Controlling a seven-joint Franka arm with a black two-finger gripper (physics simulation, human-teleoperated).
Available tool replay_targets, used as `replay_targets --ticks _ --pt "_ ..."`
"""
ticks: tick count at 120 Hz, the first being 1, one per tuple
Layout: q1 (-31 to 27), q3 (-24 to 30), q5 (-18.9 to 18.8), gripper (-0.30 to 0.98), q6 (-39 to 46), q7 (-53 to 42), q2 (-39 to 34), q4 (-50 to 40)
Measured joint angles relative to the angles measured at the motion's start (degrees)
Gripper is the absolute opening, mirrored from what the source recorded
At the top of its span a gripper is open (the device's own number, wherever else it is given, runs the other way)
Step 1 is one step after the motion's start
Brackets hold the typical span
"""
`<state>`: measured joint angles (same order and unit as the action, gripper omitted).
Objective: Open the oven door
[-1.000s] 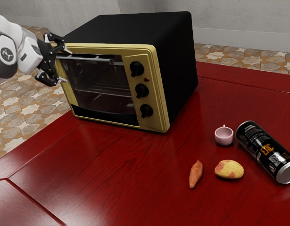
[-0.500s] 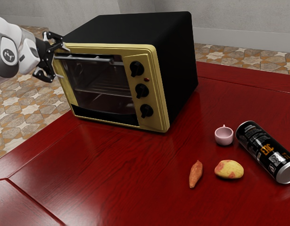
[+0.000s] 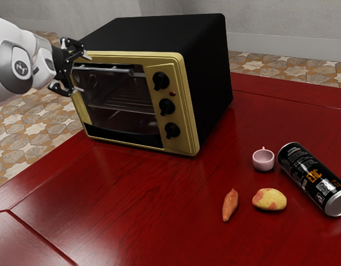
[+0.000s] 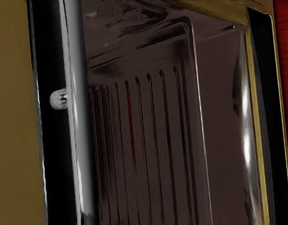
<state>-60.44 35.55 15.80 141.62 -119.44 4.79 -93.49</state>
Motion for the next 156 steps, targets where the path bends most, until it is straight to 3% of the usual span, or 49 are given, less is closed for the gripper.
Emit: replay_targets --ticks 77,131,140,156 --pt "1.1 1.2 -3.2 0.69 0.2 -0.9 3.3 1.5" --pt "0.9 1.1 -3.3 0.7 -0.5 -1.1 3.0 -0.6" --pt "0.8 1.1 -3.2 0.76 -0.6 -1.1 2.4 -1.4" --pt "0.3 0.9 -3.1 0.64 -1.1 -1.1 -0.3 -4.3"
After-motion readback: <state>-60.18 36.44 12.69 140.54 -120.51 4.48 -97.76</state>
